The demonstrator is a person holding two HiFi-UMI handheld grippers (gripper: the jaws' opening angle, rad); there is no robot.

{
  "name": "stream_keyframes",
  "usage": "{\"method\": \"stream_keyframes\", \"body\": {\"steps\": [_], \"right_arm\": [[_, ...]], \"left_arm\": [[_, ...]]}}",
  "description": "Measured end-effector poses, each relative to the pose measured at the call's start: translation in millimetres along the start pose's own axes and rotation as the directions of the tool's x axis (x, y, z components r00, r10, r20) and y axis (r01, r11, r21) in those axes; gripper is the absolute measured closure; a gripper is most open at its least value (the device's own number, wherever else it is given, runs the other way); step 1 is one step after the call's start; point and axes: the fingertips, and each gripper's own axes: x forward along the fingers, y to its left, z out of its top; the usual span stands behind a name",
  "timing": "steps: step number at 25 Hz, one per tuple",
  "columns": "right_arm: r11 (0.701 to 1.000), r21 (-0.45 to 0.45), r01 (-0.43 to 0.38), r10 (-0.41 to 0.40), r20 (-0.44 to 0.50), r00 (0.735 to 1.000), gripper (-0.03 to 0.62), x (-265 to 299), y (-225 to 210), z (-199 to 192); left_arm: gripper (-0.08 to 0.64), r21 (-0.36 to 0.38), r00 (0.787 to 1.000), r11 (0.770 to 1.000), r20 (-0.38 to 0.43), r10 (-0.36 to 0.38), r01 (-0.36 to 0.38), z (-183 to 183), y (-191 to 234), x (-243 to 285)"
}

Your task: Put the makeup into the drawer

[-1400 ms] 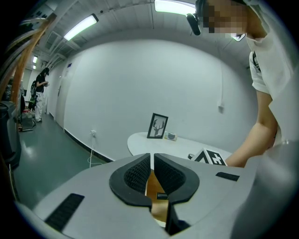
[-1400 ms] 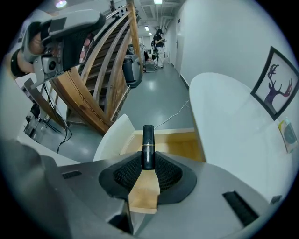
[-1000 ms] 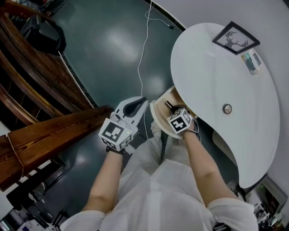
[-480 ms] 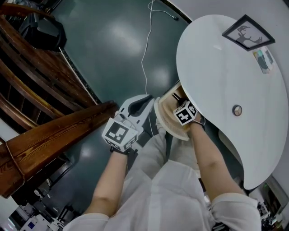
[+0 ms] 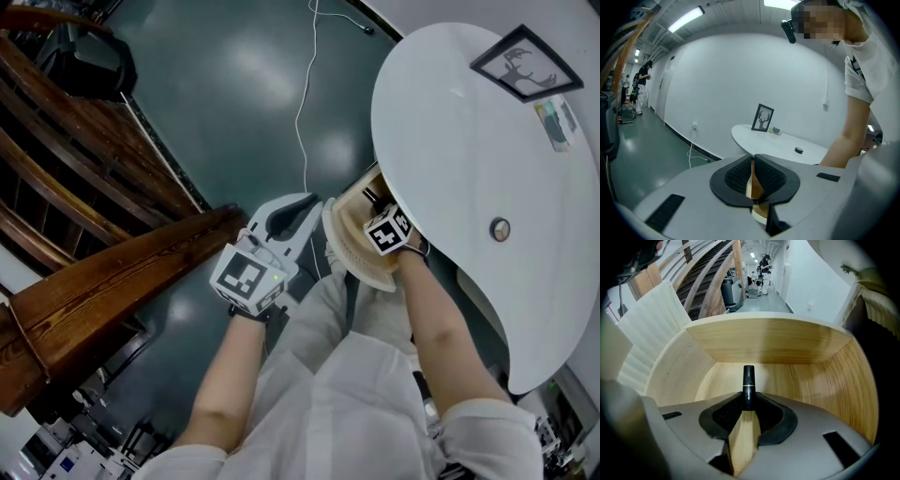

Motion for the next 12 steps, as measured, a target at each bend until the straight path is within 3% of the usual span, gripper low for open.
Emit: {"method": "stream_keyframes", "body": {"steps": [3,7,12], "right_arm": [[1.0,-0.025,0.007,-0.006,0.029,1.0,0.506,-3,0,10],[1.0,0.014,0.002,-0.002,-0.005,1.0,0.469,-2,2,0],[1.0,-0.005,0.0,0.0,0.061,0.998,0.471,-24,7,23]], "left_arm": [[0.538,-0.005,1.0,1.0,-0.002,0.0,0.0,-2,1,-2],[0.538,-0.005,1.0,1.0,-0.005,0.003,-0.003,-2,2,-4],[0.54,-0.004,1.0,1.0,0.008,0.0,0.0,4,3,-7]]}}
